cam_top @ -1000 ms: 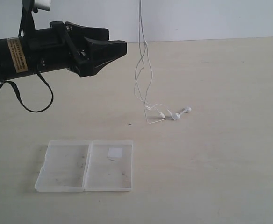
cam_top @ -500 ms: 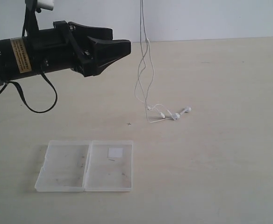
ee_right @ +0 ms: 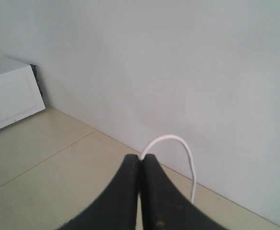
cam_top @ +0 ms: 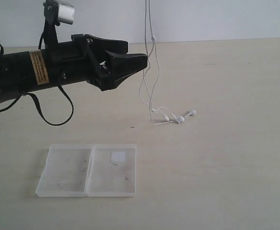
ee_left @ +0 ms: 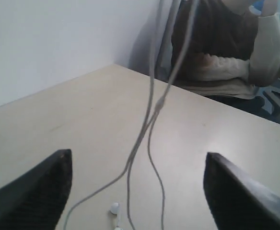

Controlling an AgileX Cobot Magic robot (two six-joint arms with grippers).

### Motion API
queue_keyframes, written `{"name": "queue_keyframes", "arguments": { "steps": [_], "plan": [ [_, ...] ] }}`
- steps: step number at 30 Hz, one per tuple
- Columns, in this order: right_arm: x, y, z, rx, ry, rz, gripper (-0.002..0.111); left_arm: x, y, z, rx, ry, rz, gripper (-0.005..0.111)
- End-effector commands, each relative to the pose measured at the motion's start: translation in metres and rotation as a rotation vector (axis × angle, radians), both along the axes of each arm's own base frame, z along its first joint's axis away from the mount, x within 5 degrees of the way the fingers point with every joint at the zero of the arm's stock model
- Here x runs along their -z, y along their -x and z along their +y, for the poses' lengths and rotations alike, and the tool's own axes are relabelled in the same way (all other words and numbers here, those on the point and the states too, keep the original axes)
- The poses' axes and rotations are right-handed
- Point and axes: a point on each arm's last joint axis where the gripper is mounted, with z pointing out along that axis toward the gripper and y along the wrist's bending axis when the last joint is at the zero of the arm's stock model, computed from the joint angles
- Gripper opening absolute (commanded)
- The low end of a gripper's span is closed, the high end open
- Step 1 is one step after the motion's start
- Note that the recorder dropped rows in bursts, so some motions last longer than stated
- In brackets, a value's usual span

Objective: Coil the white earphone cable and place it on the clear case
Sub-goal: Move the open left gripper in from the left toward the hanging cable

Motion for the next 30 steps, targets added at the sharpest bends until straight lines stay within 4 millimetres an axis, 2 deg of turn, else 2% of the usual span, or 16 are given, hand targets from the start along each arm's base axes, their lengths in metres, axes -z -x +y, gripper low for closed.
{"name": "queue_keyframes", "arguments": {
  "steps": [1, 5, 11, 15, 19, 30],
  "plan": [
    [0.0, -0.002, -0.002, 0.017, 0.003, -0.014, 0.0, -0.007, -0.003, -0.012, 0.001, 0.025, -0.063, 0.084],
    [0.0, -0.002, -0.002, 0.016, 0.003, -0.013, 0.0, -0.011, -0.011, -0.025, -0.035, 0.012, -0.049, 0.09],
    [0.0, -0.002, -0.002, 0.019, -0.009, 0.0, 0.0, -0.01, -0.014, -0.039, -0.063, -0.006, -0.023, 0.091],
    [0.0, -0.002, -0.002, 0.021, -0.006, -0.003, 0.0, -0.001, -0.019, -0.039, -0.128, 0.029, 0.036, 0.091],
    [0.0, -0.002, -0.002, 0.026, -0.008, -0.008, 0.0, 0.005, -0.021, -0.041, -0.12, 0.046, 0.043, 0.091],
    [-0.002, -0.004, -0.003, 0.044, -0.023, -0.026, 0.0, -0.002, -0.018, -0.048, -0.046, 0.146, -0.017, 0.091]
  ]
}}
